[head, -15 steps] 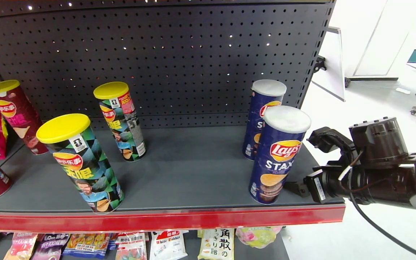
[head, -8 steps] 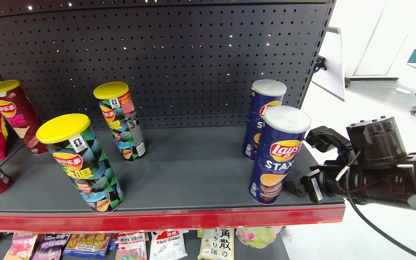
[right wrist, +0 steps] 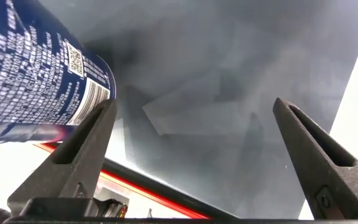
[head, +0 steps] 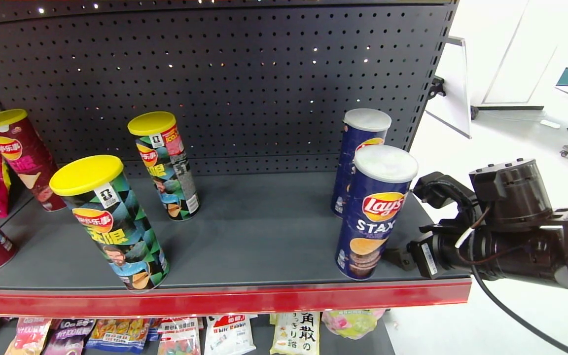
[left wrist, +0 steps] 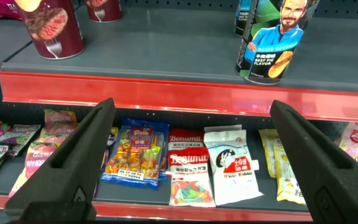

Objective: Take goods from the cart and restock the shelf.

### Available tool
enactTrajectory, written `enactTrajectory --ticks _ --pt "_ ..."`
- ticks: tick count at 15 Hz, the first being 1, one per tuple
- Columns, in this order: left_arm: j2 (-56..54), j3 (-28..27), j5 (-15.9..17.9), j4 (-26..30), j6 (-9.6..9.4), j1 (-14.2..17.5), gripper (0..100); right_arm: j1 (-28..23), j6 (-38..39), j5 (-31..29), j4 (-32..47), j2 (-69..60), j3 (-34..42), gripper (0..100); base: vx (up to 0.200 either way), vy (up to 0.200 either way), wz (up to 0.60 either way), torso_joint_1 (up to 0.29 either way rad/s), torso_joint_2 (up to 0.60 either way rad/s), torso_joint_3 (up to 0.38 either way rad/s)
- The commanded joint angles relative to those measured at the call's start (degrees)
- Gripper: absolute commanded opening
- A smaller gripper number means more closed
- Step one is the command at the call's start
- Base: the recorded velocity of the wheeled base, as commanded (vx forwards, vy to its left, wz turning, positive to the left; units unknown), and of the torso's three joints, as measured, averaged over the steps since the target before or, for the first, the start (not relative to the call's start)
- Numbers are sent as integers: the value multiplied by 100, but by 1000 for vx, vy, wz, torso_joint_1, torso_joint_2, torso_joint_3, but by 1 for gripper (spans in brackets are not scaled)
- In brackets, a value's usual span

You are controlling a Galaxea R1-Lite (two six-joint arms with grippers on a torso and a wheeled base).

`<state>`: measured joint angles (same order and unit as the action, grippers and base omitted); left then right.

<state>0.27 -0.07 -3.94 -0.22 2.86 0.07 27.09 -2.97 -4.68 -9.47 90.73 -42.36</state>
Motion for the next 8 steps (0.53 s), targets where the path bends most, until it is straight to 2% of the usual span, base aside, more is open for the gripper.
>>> enactTrajectory --ticks 1,5,8 --pt "8 -1 -2 -4 4 1 100 16 -1 2 -2 -12 17 100 0 0 0 0 0 0" --pt "0 -1 -2 -4 4 1 100 -283 -37 11 -2 -495 316 100 0 0 0 0 0 0" --pt "8 -1 -2 -4 4 1 100 -749 -63 37 -2 -1849 870 100 0 0 0 0 0 0"
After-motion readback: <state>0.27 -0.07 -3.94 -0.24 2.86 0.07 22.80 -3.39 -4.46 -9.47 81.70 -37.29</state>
